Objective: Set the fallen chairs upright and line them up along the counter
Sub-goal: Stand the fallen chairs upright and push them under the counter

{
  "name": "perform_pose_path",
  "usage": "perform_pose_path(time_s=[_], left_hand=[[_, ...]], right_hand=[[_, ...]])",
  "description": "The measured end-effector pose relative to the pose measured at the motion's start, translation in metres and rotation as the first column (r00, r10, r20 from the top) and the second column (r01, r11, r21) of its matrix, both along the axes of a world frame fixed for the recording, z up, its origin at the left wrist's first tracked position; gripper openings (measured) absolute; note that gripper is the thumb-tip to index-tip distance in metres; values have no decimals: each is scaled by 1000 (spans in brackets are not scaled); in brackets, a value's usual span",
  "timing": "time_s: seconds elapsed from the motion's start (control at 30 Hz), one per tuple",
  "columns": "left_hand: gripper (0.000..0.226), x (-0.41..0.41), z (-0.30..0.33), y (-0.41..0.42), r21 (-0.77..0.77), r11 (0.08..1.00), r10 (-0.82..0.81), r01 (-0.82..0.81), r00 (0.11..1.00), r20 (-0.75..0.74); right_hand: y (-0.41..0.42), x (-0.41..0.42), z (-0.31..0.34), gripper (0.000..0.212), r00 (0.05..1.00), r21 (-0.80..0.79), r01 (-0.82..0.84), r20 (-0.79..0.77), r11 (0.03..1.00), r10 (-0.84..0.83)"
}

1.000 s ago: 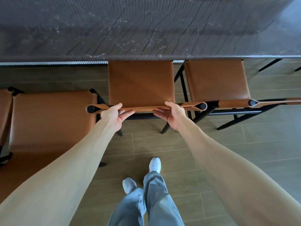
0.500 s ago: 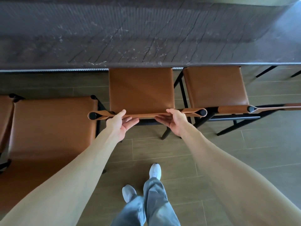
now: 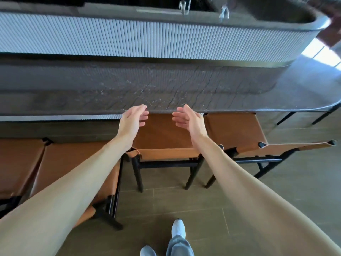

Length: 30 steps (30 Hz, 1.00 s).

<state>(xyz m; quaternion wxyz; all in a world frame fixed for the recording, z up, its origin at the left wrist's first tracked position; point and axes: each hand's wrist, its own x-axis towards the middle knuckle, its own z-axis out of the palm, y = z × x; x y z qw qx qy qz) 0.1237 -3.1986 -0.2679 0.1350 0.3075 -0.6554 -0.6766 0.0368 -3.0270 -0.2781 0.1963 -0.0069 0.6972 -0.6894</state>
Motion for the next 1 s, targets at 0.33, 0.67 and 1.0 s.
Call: perform_pose_path(time_s=[0.33, 0.67, 1.0], left_hand=[[20, 141, 77, -5, -59, 978, 181, -201, 952, -248], [26, 340, 83, -6, 11, 850, 518, -527, 831, -203], [26, 464, 71, -73, 39, 808, 584, -588, 791, -182]], right_hand=[[-13, 101, 96, 30, 945, -59, -177, -289, 982, 153], [-45, 255, 83, 31, 900, -141, -420, -188, 897, 392], [-116, 364, 78, 34, 902, -63, -406, -188, 912, 389]])
